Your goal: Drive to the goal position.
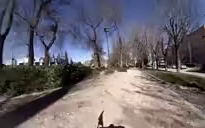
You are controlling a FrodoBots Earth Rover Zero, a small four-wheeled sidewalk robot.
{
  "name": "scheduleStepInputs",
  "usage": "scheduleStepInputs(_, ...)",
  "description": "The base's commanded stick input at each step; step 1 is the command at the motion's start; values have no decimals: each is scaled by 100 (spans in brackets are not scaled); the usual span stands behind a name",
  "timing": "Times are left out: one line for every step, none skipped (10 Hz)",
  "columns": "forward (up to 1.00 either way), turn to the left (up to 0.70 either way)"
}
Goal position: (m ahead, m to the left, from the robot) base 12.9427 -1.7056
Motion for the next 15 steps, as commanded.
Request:
scheduleStepInputs(100, -26)
scheduleStepInputs(100, -20)
scheduleStepInputs(100, 0)
scheduleStepInputs(100, 0)
scheduleStepInputs(100, 0)
scheduleStepInputs(100, 0)
scheduleStepInputs(100, 0)
scheduleStepInputs(100, 0)
scheduleStepInputs(100, 0)
scheduleStepInputs(100, 0)
scheduleStepInputs(100, 0)
scheduleStepInputs(100, 0)
scheduleStepInputs(100, 0)
scheduleStepInputs(100, 0)
scheduleStepInputs(100, 0)
